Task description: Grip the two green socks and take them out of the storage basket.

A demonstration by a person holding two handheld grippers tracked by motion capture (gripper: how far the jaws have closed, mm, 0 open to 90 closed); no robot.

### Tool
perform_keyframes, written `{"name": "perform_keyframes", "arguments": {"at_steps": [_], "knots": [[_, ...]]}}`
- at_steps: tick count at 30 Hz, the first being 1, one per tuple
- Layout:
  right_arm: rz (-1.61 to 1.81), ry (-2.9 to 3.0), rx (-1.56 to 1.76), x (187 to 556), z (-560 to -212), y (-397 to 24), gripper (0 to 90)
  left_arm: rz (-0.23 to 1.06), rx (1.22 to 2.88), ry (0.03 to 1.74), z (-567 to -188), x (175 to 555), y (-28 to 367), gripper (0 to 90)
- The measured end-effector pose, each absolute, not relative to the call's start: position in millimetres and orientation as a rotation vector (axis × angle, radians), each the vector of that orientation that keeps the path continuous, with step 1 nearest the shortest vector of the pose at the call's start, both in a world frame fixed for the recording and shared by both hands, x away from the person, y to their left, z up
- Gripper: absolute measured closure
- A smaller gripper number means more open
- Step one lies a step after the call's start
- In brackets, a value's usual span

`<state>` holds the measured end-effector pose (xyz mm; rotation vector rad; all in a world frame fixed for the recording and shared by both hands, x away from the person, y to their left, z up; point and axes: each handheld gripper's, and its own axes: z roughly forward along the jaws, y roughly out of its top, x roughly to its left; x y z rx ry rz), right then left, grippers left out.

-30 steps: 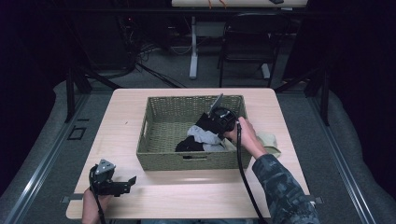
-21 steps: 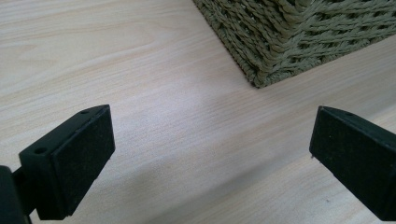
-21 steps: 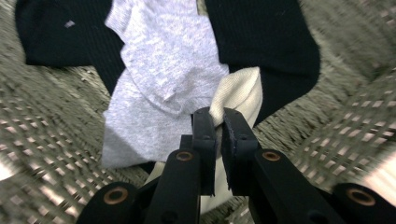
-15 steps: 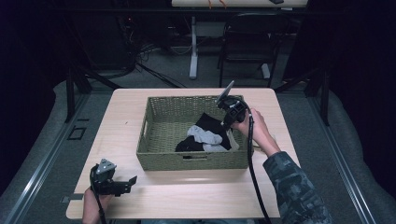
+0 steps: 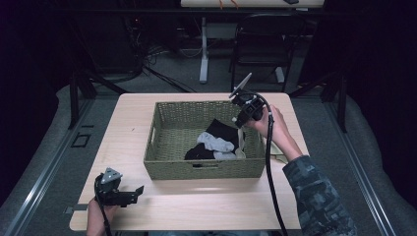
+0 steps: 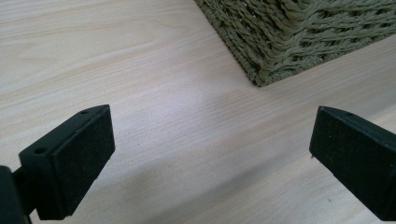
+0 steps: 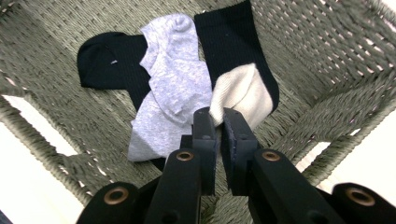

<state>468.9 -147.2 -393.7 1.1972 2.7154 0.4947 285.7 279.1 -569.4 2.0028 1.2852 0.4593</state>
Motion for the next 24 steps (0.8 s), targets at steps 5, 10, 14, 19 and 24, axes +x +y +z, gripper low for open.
{"name": "perform_keyframes", "arguments": {"at_steps": [5,10,14,19,24], "knots": [[0.503,2.701,1.169,468.7,-380.6,-144.9,85.1,0.464,1.988,1.298,-568.1,280.7,283.3,0.2],[0.527,2.682,1.150,467.8,-365.5,-140.4,85.1,0.466,2.003,1.288,-568.1,281.8,279.8,0.2],[0.551,2.665,1.132,466.3,-351.8,-137.0,85.1,0.461,2.003,1.287,-568.4,282.3,280.5,0.2],[0.562,2.644,1.106,463.8,-335.7,-133.0,85.0,0.450,2.003,1.280,-568.8,282.4,280.7,0.2],[0.567,2.629,1.092,462.9,-322.3,-130.9,85.1,0.450,2.002,1.277,-568.8,282.2,279.5,0.2]]}}
